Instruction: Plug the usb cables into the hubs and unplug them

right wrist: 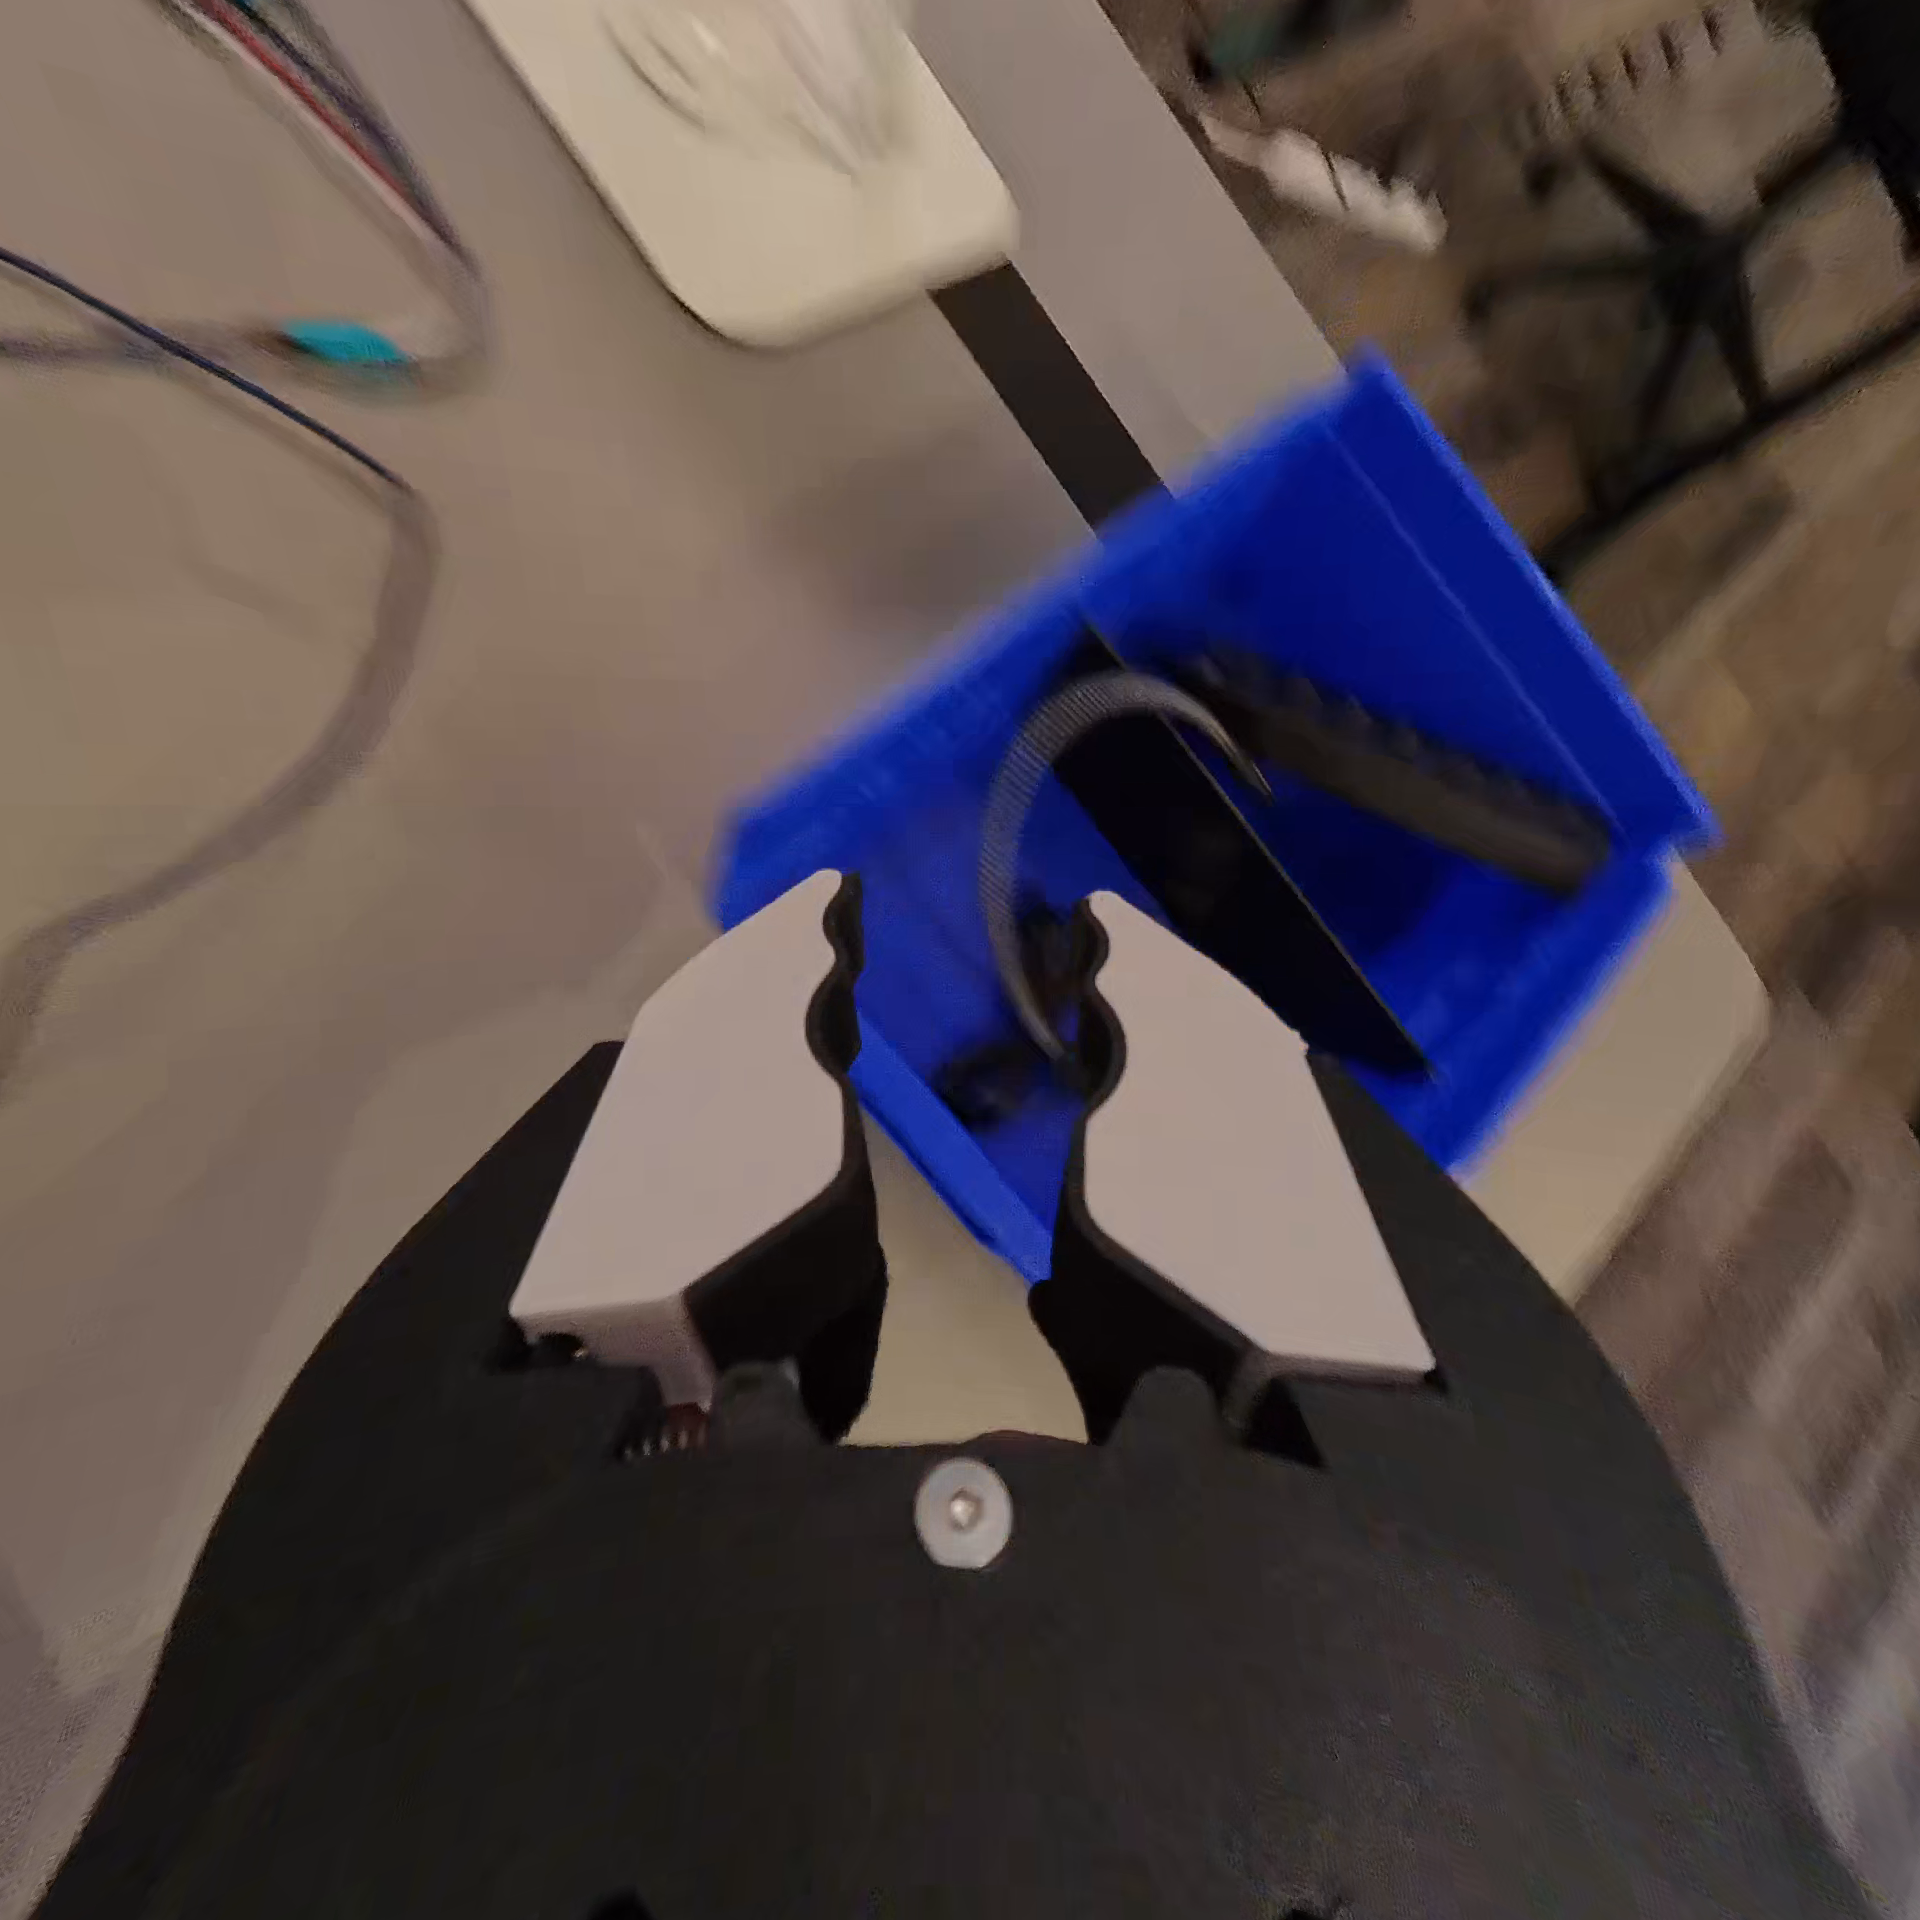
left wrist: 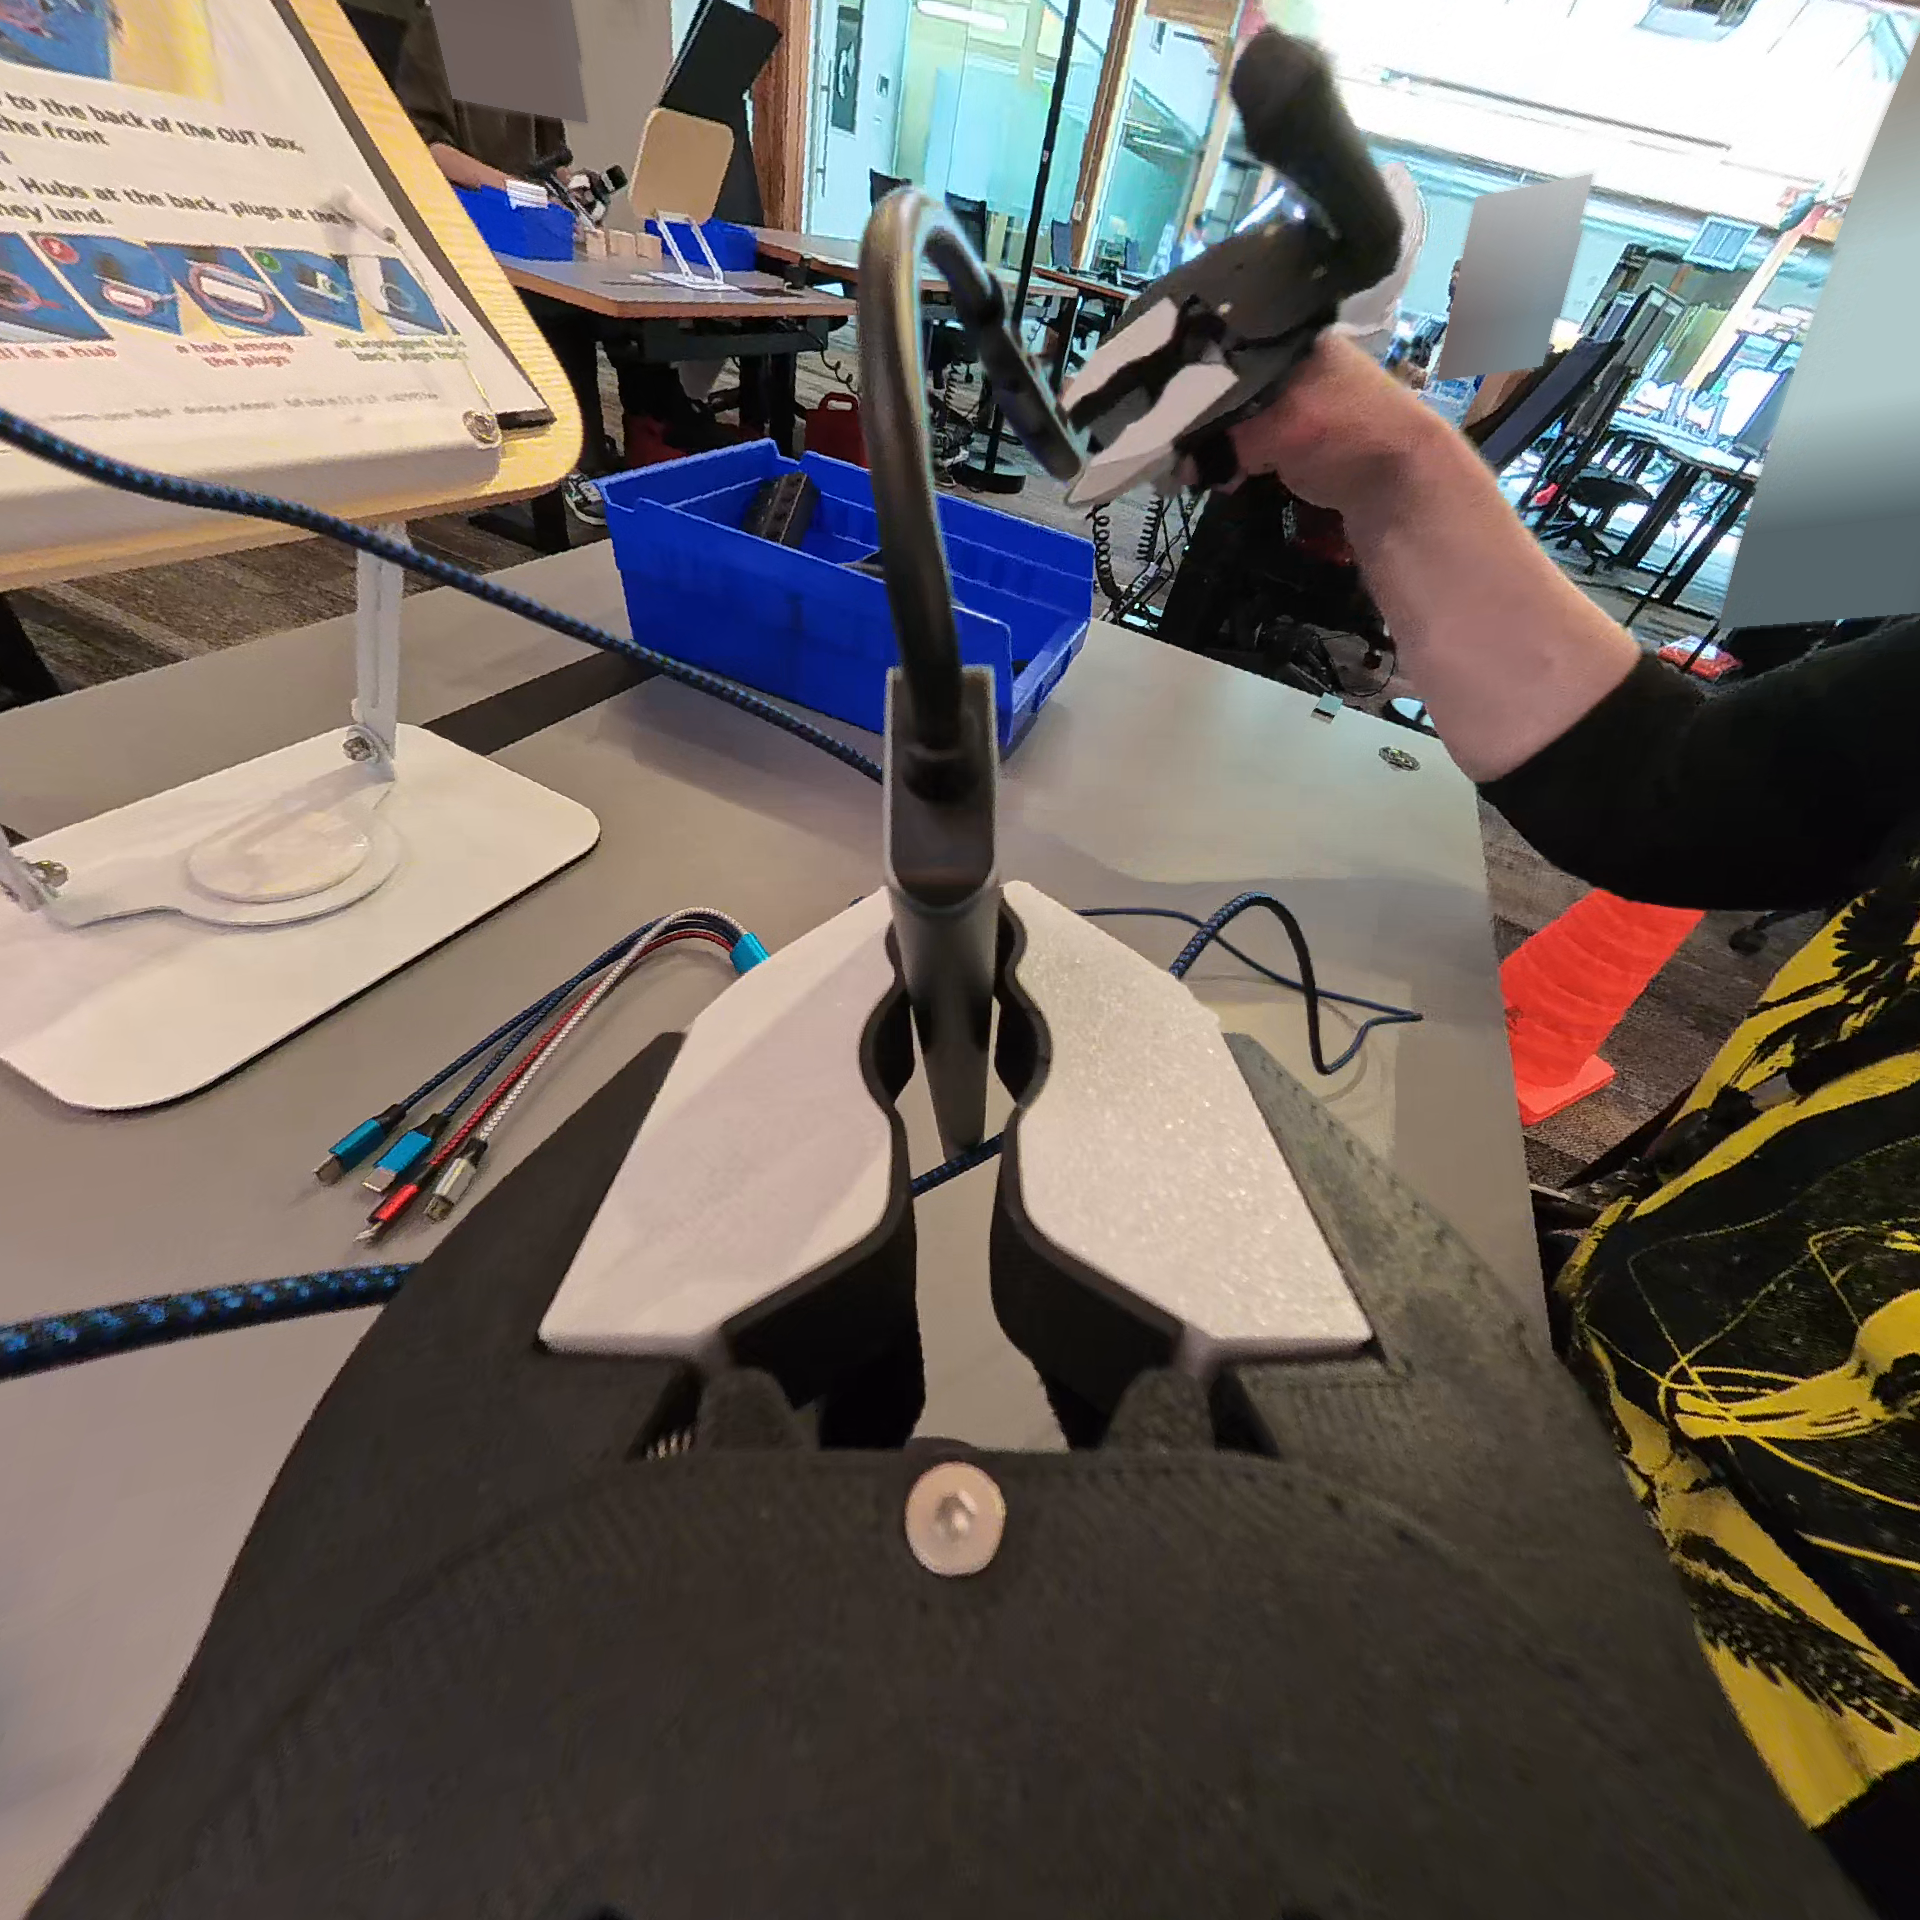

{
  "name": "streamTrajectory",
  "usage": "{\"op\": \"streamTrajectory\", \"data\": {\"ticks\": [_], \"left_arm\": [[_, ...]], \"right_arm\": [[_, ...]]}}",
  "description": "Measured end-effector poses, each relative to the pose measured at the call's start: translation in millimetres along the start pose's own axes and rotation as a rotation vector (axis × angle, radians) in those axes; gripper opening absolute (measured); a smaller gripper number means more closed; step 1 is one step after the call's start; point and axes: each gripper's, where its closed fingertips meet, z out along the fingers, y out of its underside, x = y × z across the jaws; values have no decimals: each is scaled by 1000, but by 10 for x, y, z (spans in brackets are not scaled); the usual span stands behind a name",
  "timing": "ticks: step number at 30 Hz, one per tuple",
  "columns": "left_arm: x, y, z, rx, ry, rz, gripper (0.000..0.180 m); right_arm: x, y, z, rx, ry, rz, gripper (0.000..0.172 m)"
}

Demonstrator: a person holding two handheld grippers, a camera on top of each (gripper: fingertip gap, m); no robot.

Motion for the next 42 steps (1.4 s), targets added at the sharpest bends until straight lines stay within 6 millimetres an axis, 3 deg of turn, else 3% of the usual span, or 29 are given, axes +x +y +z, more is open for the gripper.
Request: {"op": "streamTrajectory", "data": {"ticks": [4,7,10,13,17,19,20,22,25,28,31,33,36,42], "left_arm": [[-37,-7,-61,4,-18,-11,11],[-30,6,-80,24,-11,-37,11],[-22,-3,-68,61,10,-75,11],[26,18,-21,62,49,-90,11],[176,42,67,17,120,-69,11],[204,21,102,15,122,-65,11],[202,-4,98,25,122,-65,11],[216,-42,76,35,146,-78,11],[188,-117,59,73,148,-92,12],[171,-93,76,66,166,-133,33],[208,-31,174,46,171,-150,39],[262,-8,256,41,190,-157,35],[320,18,344,44,221,-177,13],[383,145,439,-53,208,-137,11]], "right_arm": [[-894,-602,248,106,-216,-117,40],[-1670,-977,500,193,-511,-127,43],[-2392,-1394,511,332,-806,-77,42],[-2786,-1662,634,375,-891,-50,42],[-2959,-1849,919,390,-949,8,44],[-3064,-1900,932,428,-1031,5,29],[-3107,-1927,897,480,-1049,-23,10],[-3131,-1957,844,537,-1060,-40,6],[-3028,-2025,781,617,-1045,5,6],[-2910,-2080,688,681,-1064,77,5],[-2823,-2120,601,743,-1126,170,6],[-2812,-2122,591,765,-1139,193,5],[-2846,-2112,593,761,-1147,205,5],[-2814,-2103,539,751,-1184,229,7]]}}
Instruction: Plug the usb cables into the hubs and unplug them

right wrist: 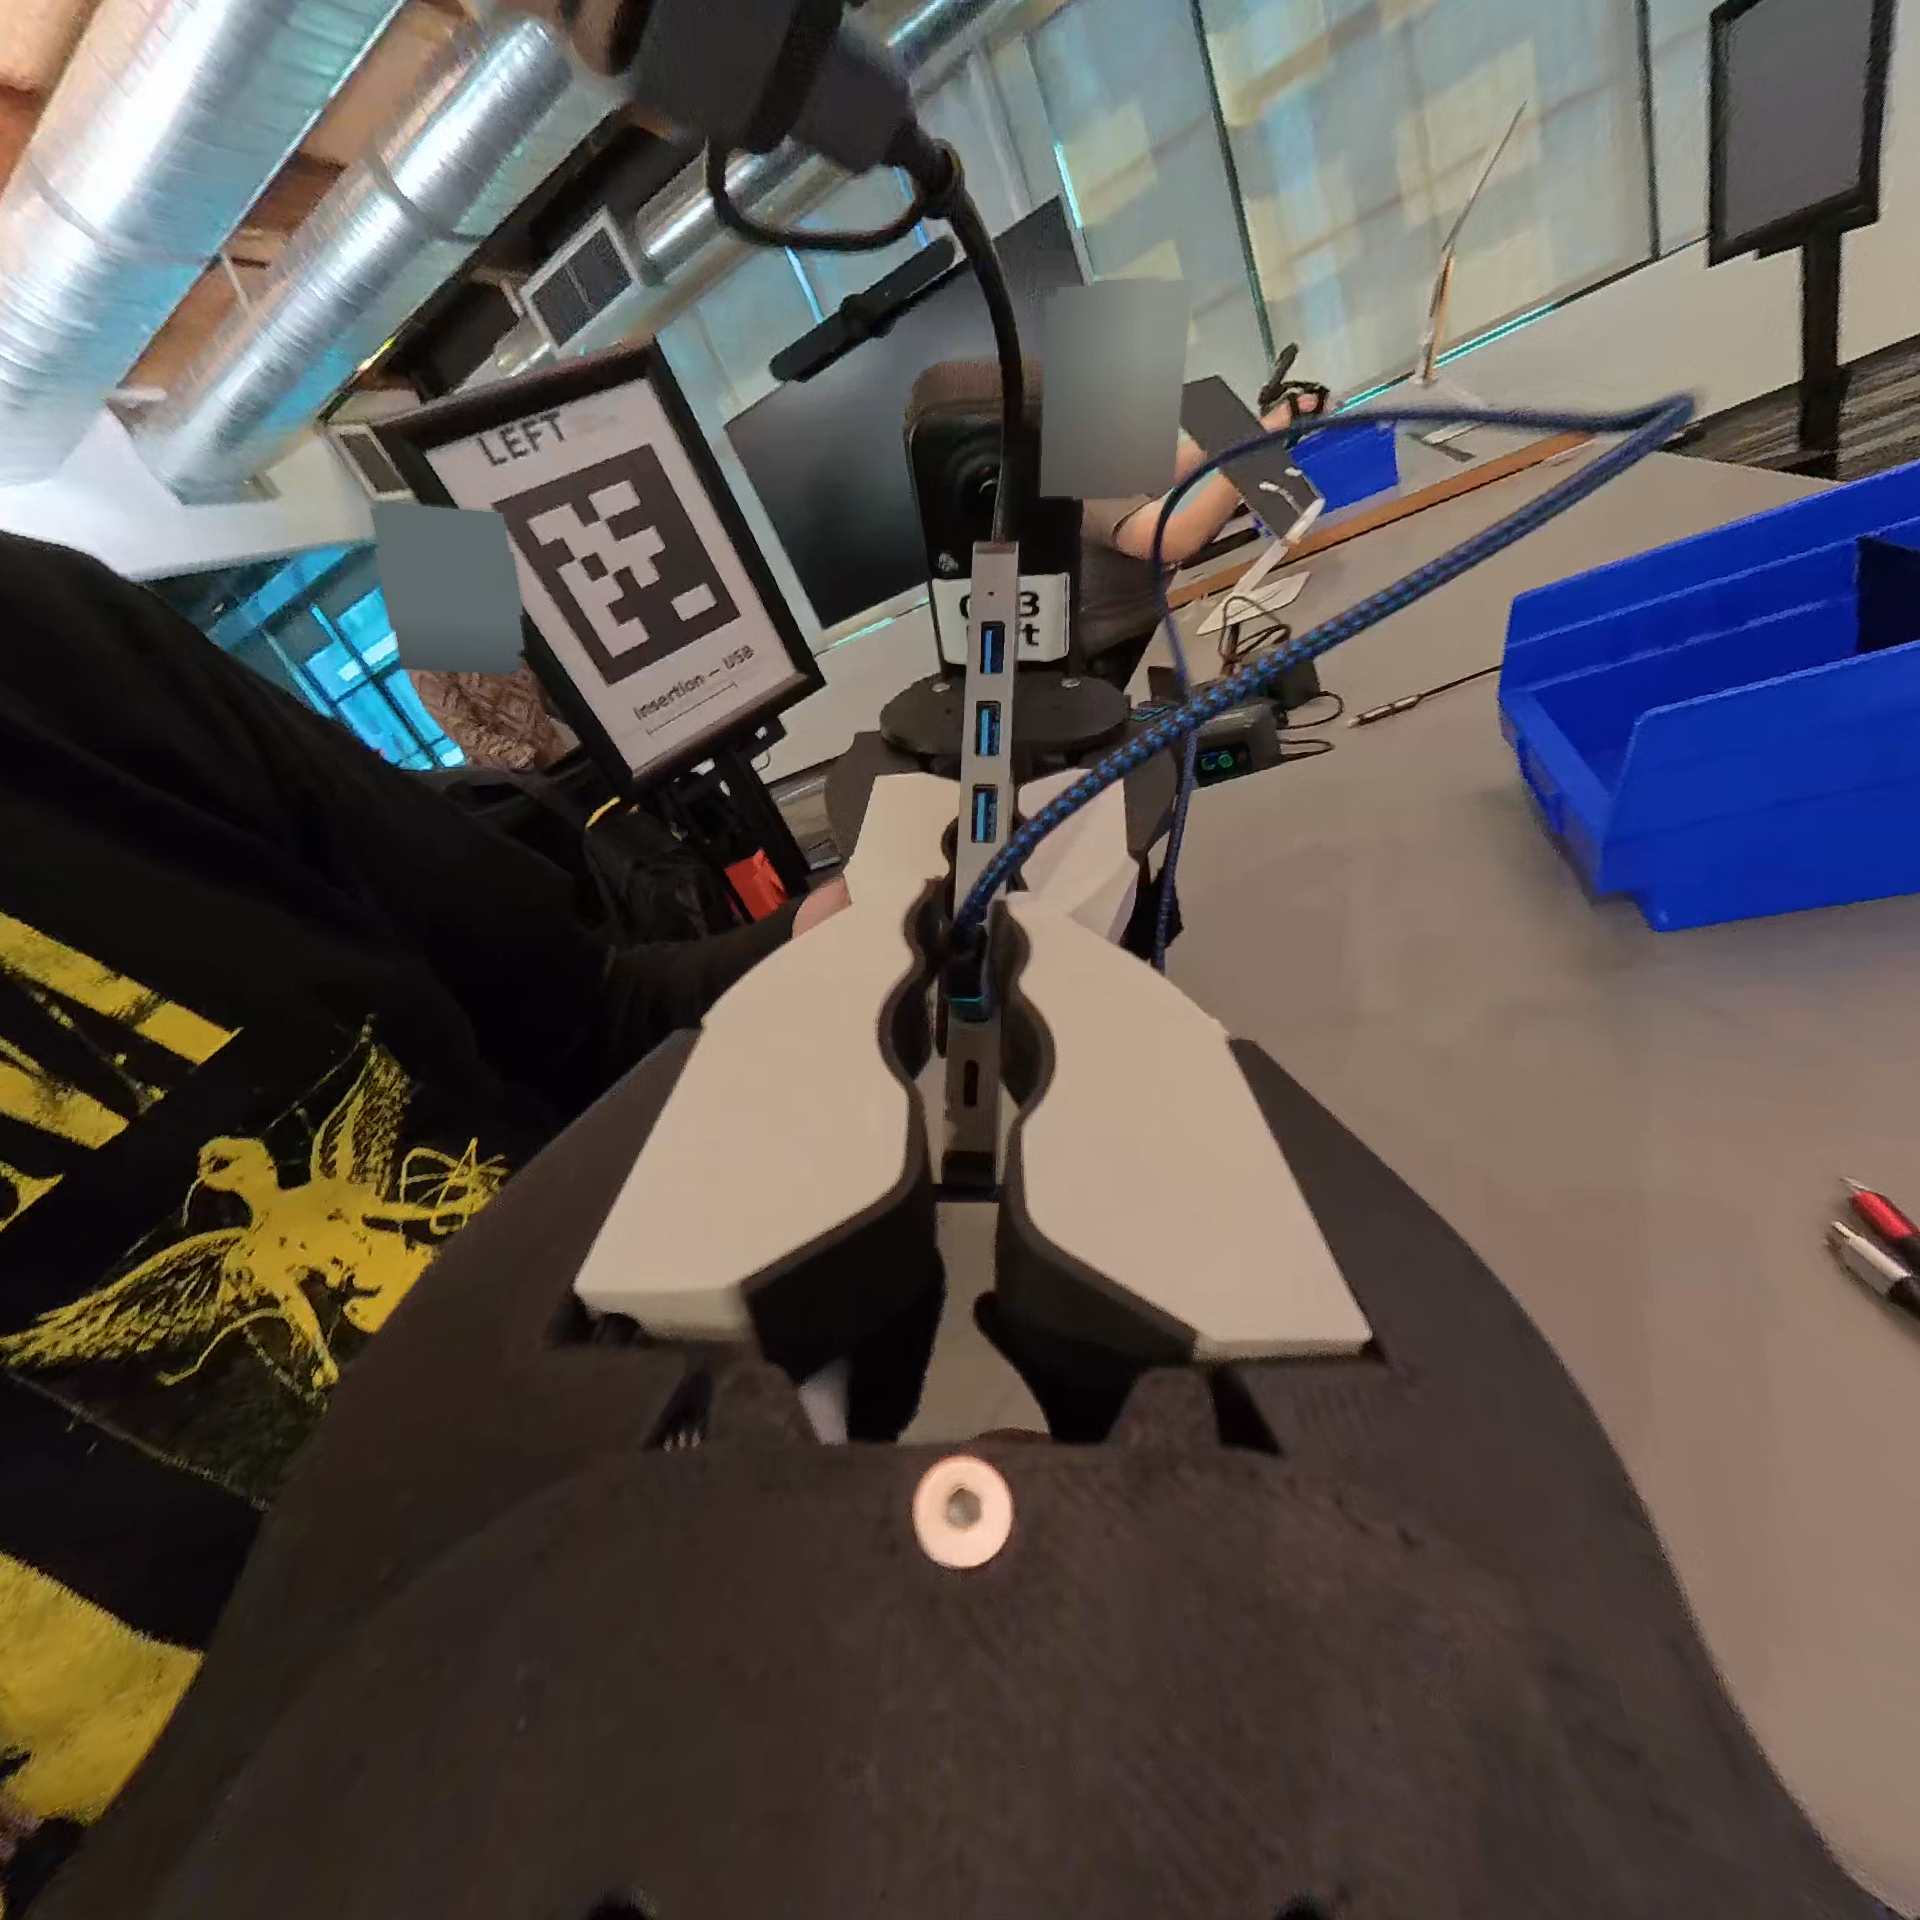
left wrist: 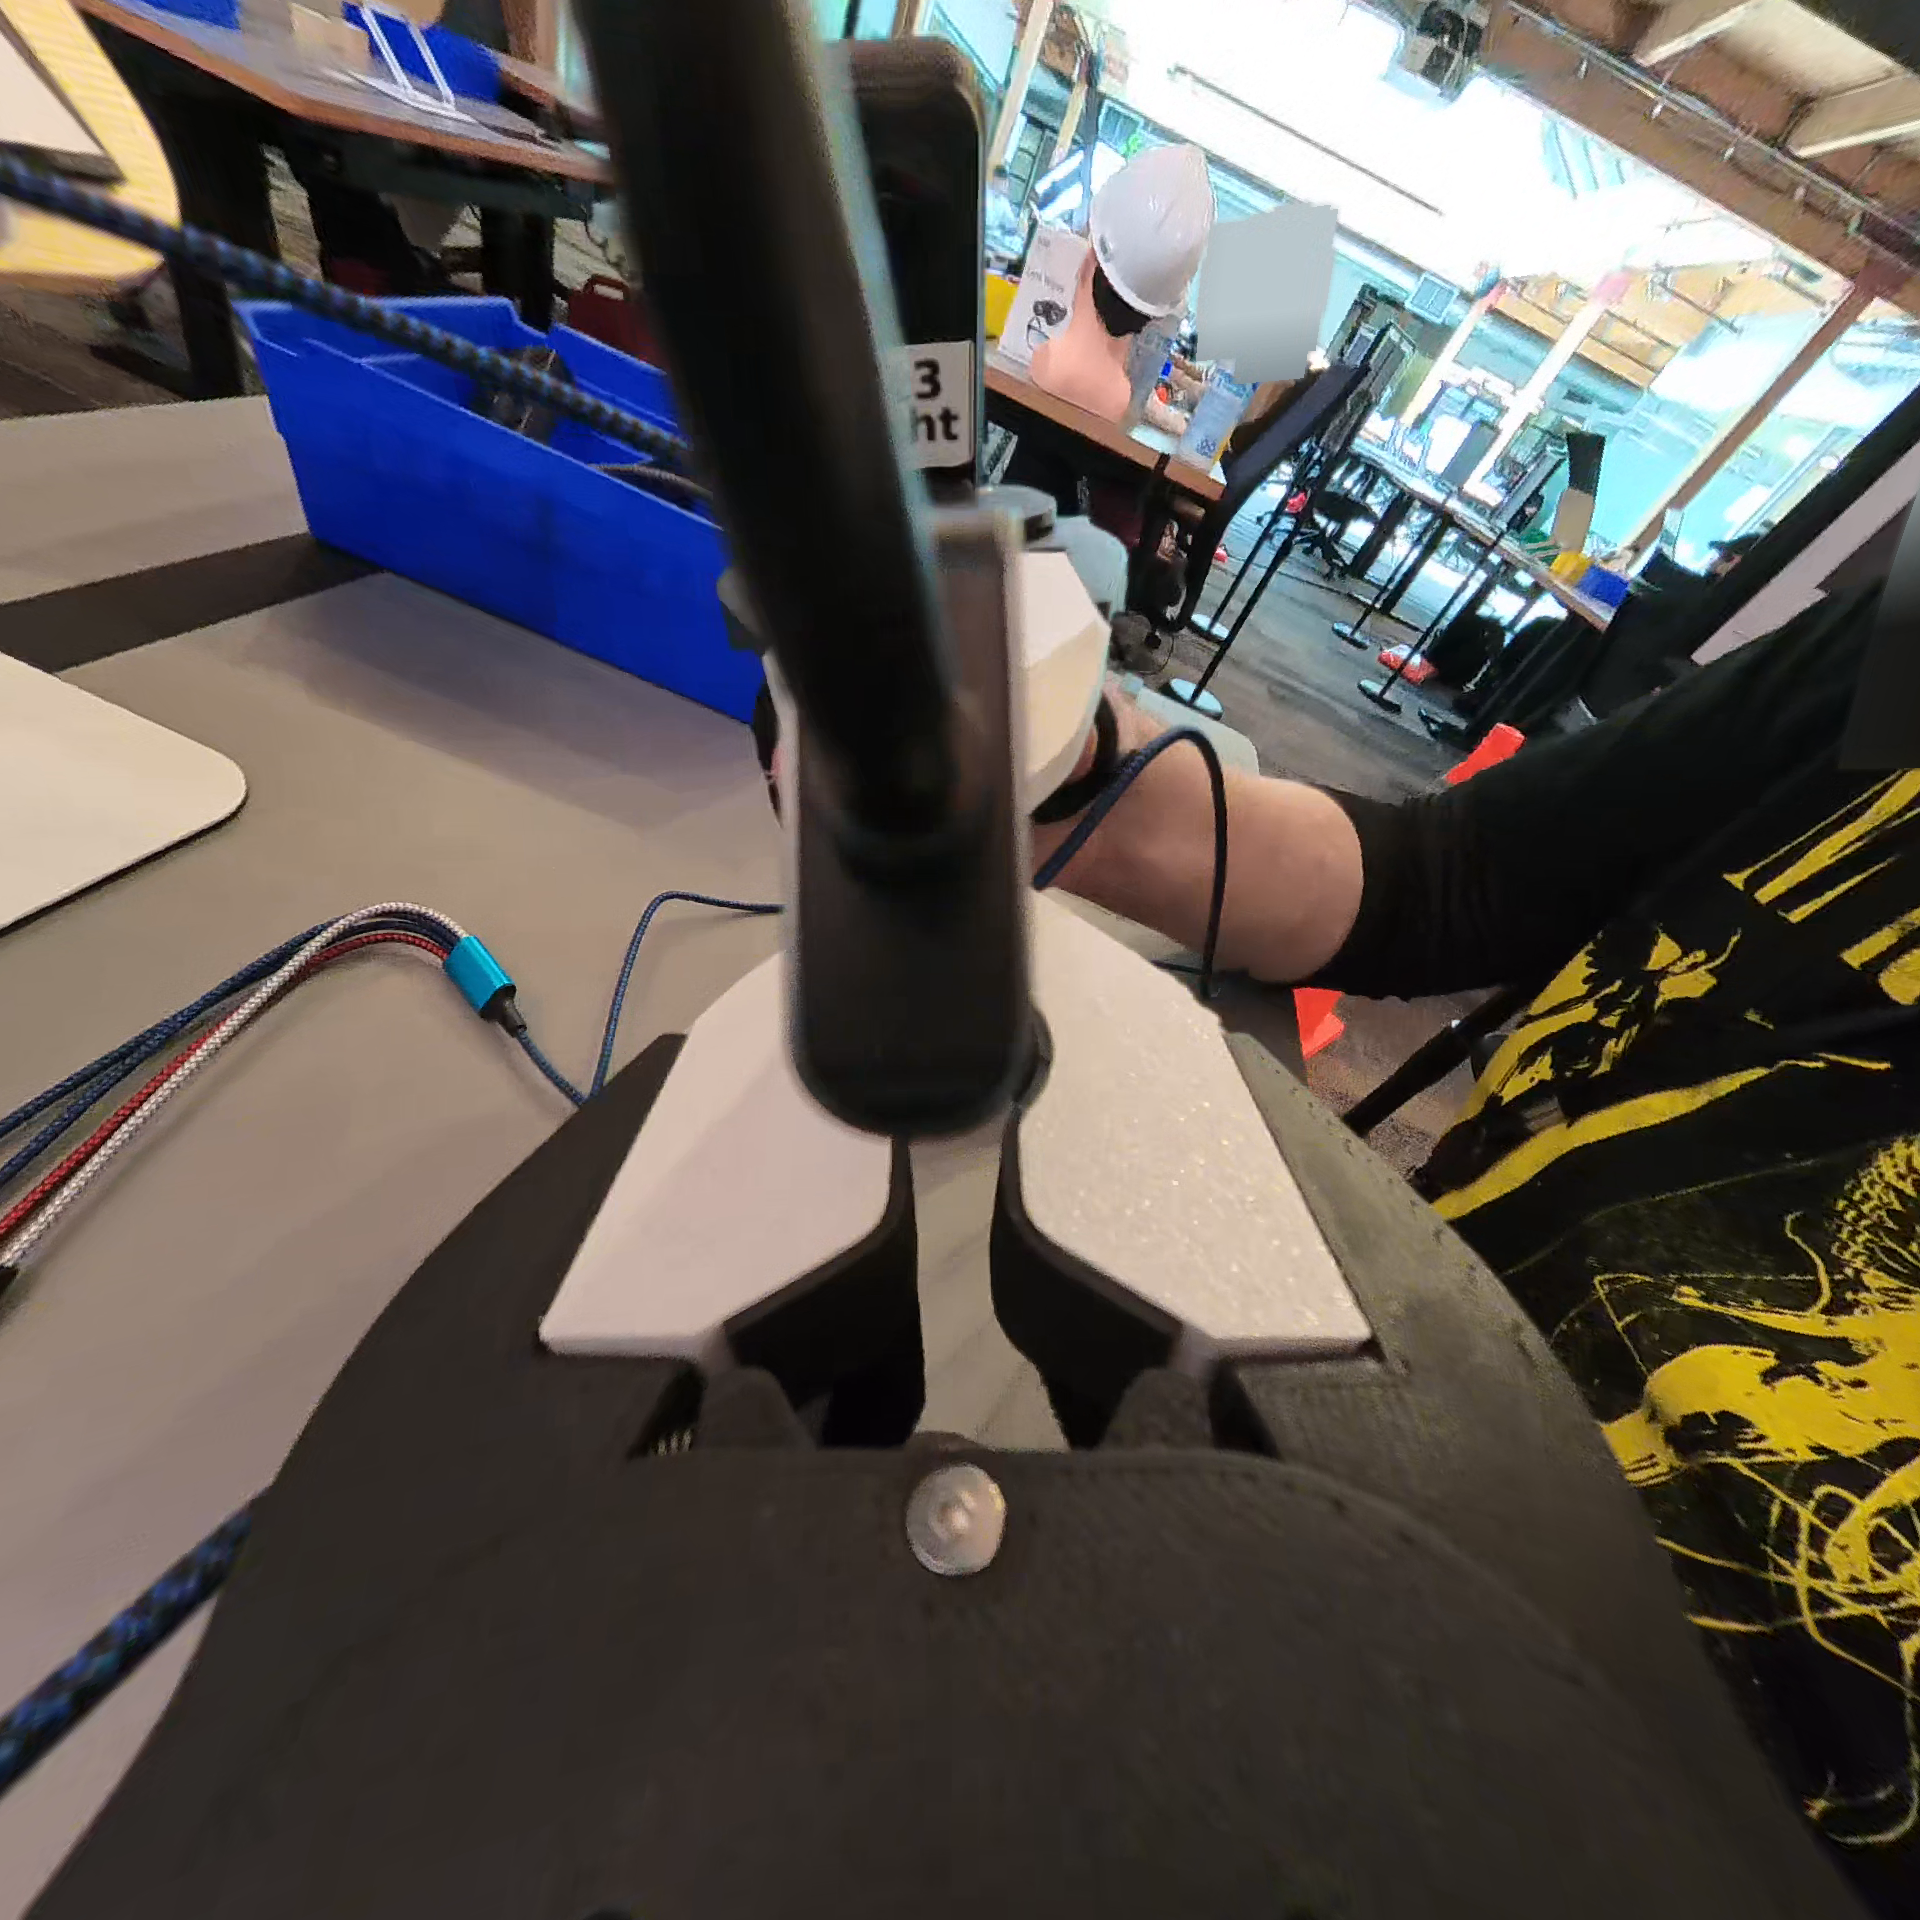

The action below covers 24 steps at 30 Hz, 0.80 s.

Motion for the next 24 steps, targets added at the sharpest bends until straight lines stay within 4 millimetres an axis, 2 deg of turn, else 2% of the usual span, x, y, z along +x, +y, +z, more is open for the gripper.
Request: {"op": "streamTrajectory", "data": {"ticks": [5,10,14,19,24], "left_arm": [[55,-34,36,38,50,-46,14],[5,-36,67,23,-19,5,12],[17,-40,62,16,-16,6,12],[22,-32,65,18,-24,17,12],[92,-54,38,14,-33,95,12]], "right_arm": [[-15,25,-26,-59,26,-44,6],[-16,37,-47,-73,33,-25,7],[0,101,-95,-147,59,-45,11],[-18,128,-103,-185,77,-101,6],[-90,34,-119,-176,100,-162,6]]}}
